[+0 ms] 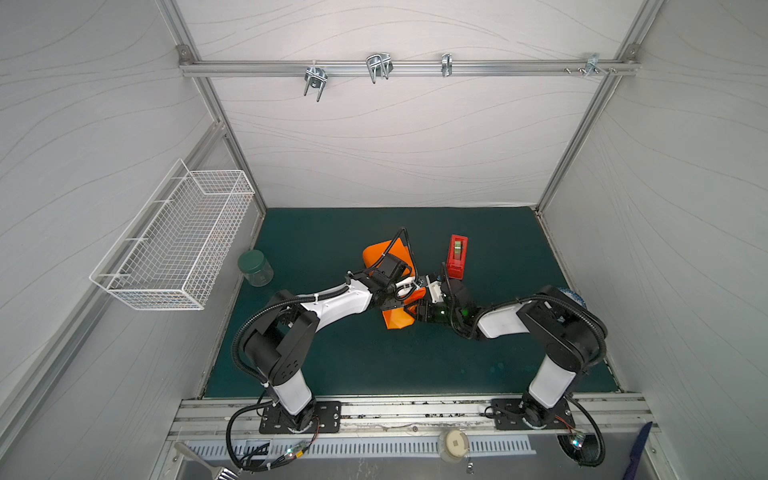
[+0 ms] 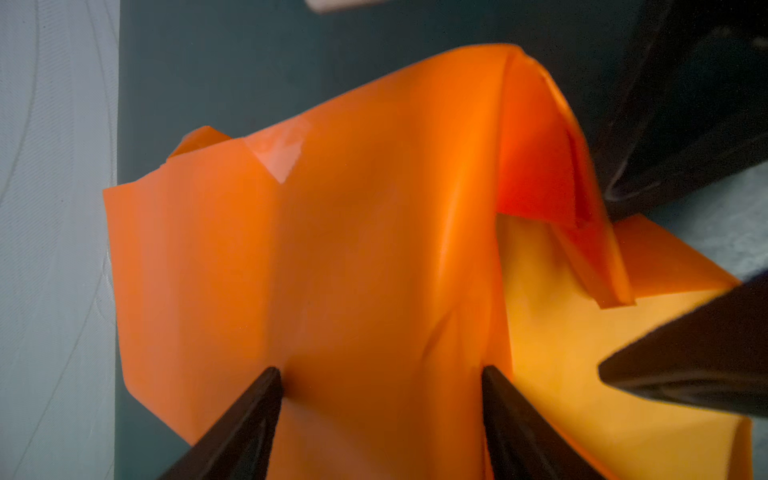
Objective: Wrap the gift box in paper
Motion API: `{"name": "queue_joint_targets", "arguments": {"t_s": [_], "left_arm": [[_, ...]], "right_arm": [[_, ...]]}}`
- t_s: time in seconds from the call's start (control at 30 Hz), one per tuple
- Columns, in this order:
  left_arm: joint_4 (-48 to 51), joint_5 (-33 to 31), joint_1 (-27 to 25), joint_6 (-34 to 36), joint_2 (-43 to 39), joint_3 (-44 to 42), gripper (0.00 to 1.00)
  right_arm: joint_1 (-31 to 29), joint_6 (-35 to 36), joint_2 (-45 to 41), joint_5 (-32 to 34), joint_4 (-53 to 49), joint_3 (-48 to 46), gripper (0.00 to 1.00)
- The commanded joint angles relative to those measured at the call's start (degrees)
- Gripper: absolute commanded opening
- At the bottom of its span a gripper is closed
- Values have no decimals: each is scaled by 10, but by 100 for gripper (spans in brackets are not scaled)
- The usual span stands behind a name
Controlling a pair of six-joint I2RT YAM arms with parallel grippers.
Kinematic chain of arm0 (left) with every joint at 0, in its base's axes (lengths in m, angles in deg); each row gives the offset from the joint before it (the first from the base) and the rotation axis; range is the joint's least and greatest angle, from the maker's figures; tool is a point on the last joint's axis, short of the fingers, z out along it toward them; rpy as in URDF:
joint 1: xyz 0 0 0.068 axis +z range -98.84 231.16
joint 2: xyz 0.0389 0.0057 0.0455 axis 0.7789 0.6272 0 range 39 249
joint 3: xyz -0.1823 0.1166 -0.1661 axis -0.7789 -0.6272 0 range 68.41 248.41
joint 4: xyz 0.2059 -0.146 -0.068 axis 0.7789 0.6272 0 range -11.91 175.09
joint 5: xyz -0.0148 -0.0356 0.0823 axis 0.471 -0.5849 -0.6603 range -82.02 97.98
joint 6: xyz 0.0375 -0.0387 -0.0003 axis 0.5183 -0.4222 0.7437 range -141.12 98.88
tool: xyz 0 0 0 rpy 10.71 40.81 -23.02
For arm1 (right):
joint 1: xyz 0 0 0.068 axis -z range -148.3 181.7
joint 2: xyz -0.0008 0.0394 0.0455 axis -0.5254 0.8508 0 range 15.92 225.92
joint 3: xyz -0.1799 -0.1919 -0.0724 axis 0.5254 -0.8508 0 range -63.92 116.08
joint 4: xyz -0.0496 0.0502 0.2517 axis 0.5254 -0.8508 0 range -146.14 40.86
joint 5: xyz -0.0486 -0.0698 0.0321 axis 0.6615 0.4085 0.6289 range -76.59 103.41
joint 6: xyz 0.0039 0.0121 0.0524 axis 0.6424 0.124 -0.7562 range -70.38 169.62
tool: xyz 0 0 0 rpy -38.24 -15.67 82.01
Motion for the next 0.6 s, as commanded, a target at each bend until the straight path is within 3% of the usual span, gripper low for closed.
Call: {"name": "queue_joint_targets", "arguments": {"t_s": [0.0,0.57], "left_arm": [[31,7,2,-4,27,1,75],[32,6,3,-5,26,2,75]], "right_arm": [[-12,-19,0,-22,-36,-17,59],[-8,-21,-11,-22,-49,-13,59]]}}
